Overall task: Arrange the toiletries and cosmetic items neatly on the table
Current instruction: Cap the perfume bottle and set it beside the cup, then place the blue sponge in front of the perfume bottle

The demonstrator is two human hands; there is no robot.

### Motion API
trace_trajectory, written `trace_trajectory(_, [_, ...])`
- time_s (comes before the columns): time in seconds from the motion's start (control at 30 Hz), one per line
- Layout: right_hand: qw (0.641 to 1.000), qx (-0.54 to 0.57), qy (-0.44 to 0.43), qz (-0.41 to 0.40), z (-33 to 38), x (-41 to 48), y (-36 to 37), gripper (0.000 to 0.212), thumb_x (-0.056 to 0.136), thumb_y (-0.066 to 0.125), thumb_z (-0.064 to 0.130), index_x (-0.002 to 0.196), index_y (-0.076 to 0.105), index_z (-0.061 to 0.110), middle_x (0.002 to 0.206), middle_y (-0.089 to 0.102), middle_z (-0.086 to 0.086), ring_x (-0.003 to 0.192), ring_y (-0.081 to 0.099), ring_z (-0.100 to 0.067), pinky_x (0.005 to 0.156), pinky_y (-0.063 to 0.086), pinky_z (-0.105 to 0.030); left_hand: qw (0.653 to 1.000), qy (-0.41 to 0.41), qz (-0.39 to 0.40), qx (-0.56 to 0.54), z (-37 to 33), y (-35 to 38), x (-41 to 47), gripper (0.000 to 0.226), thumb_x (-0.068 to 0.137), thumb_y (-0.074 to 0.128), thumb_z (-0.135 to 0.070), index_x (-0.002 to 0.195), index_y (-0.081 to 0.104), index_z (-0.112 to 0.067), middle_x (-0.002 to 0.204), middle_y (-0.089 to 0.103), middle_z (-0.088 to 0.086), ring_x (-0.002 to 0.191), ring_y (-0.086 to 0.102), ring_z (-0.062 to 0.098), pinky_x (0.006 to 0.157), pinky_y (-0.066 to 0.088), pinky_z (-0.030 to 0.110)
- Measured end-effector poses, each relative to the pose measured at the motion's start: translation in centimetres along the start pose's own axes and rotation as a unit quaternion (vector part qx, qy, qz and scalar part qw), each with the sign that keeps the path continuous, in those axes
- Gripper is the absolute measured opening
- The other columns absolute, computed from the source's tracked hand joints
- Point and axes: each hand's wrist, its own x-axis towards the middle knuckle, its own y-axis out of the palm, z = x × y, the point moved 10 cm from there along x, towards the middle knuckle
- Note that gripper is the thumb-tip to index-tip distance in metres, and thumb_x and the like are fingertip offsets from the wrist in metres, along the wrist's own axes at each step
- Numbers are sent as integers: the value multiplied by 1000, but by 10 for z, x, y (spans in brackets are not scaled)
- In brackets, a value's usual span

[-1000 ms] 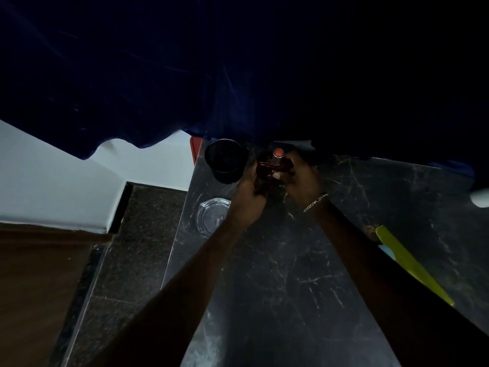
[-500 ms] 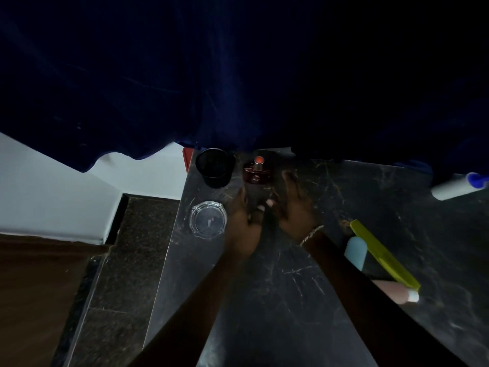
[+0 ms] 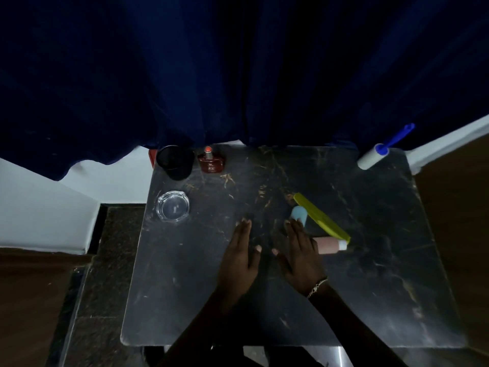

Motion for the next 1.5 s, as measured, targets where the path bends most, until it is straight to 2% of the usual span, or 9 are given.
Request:
trace_trajectory(0.13, [999, 6, 51, -5, -35, -16, -11, 75, 94, 51, 46, 153, 20, 10, 161, 20, -12, 149, 17, -26, 116, 24, -39, 1000, -20, 17, 11, -25, 25, -1, 68, 103, 48, -39, 162, 17, -26, 170, 20, -3, 156, 18, 11, 126, 27, 39])
trace_trajectory(0.27, [995, 40, 85, -30, -64, -11, -25, 63, 93, 59, 35, 143, 40, 2, 143, 46, -19, 132, 45, -32, 106, 41, -40, 997, -45, 15, 55, -52, 40, 9, 63, 103, 53, -38, 159, 30, -22, 164, 30, 0, 149, 33, 17, 116, 12, 16])
trace_trajectory(0.33, [986, 79, 143, -34, -83, -1, -28, 55, 93, 58, 33, 137, 47, 2, 131, 56, -19, 117, 55, -34, 94, 49, -39, 996, -76, 36, 43, -51, 54, 23, 58, 102, 55, -36, 155, 38, -22, 158, 40, 3, 142, 42, 20, 116, 25, 22])
trace_trajectory(0.43, [968, 98, 229, 30, -108, 20, -18, 37, 93, 57, 33, 115, 61, 4, 109, 67, -19, 101, 63, -35, 80, 47, -33, 990, -126, 60, 4, -40, 80, 51, 49, 97, 58, -29, 144, 52, -18, 140, 59, 9, 126, 59, 27, 108, 49, 43])
trace_trajectory(0.6, [932, 104, 315, 147, -136, 38, 19, 42, 87, 61, 42, 109, 66, 7, 111, 68, -16, 103, 64, -33, 82, 50, -31, 986, -151, 78, -4, -45, 93, 78, 26, 93, 61, -15, 116, 71, -9, 116, 73, 16, 108, 68, 33, 93, 52, 38])
trace_trajectory(0.93, [931, 114, 315, 144, -129, 42, 31, 44, 86, 67, 36, 116, 63, 5, 115, 68, -14, 108, 64, -30, 79, 42, -27, 976, -180, 99, -67, -24, 110, 70, 18, 93, 68, -19, 107, 75, -8, 104, 76, 11, 97, 71, 26, 76, 48, 26])
trace_trajectory(1.13, [927, 147, 322, 120, -101, 51, 37, 32, 80, 71, 41, 84, 72, 9, 88, 74, -12, 85, 68, -26, 70, 44, -28, 970, -200, 78, -118, -5, 84, 66, 16, 83, 74, -17, 98, 71, -14, 97, 76, 8, 89, 71, 25, 70, 53, 29])
trace_trajectory(1.23, [913, 228, 321, 108, -74, 63, 48, 25, 72, 80, 30, 70, 58, 18, 77, 73, -17, 67, 68, -29, 72, 57, -44, 974, -186, 63, -113, 9, 50, 71, 15, 78, 72, -21, 89, 64, -26, 94, 74, 4, 87, 71, 25, 78, 59, 38])
trace_trajectory(1.5, [931, 254, 246, 92, 26, 132, 69, 38, 66, 83, 18, 98, 66, 7, 97, 72, -14, 87, 69, -32, 77, 56, -46, 990, -111, 14, -87, 61, -52, 96, 20, 85, 65, -1, 99, 61, -14, 85, 69, -5, 73, 63, 3, 65, 49, 27])
